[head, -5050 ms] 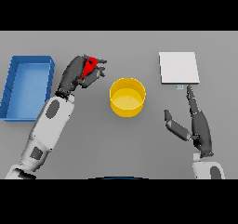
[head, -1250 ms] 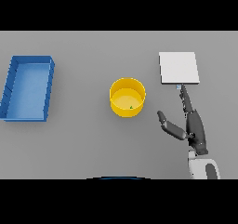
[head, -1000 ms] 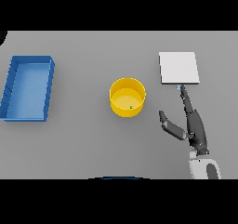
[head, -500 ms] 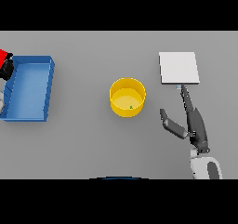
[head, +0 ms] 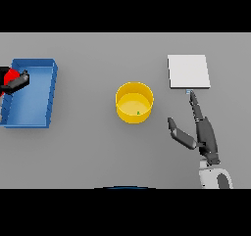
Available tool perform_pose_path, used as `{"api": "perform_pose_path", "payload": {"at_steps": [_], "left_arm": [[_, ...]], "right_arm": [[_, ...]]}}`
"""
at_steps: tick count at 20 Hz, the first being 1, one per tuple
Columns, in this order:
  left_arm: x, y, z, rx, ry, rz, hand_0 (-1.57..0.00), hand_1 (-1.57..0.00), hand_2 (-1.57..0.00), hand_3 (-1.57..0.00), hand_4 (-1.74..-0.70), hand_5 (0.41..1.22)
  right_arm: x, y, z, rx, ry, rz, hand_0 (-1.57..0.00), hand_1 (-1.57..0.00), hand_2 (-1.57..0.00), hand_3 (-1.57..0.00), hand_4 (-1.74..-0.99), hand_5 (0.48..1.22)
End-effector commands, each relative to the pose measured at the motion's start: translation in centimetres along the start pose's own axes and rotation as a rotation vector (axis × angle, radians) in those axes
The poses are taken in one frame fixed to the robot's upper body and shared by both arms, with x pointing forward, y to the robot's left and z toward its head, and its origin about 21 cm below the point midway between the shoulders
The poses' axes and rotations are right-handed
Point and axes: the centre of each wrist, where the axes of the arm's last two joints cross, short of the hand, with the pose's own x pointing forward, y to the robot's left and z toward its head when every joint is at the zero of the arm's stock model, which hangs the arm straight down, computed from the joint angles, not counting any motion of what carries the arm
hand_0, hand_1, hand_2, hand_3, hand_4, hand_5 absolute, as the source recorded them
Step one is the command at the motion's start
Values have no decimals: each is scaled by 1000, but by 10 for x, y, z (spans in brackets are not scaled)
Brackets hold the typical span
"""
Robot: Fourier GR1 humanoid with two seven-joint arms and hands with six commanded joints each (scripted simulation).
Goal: Pick up the red beaker and tilt it to pour out 1 green nut into yellow bowl. Pick up the yellow bowl and place it on the metallic measuring scale.
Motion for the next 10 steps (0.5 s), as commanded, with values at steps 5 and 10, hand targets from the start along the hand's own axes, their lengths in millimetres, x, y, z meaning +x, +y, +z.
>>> {"api": "perform_pose_path", "payload": {"at_steps": [5, 10], "left_arm": [[1, 9, 8, -87, -17, -21, -305, -247, -251, -236, -831, 688], [9, 8, 5, -56, -46, 14, -99, -80, -81, -77, -785, 674]], "right_arm": [[3, 2, 2, 4, -1, 6, 1, 1, 1, 1, -1189, 666], [7, 6, 1, 4, 12, 31, 1, 1, 1, 1, -1192, 660]]}}
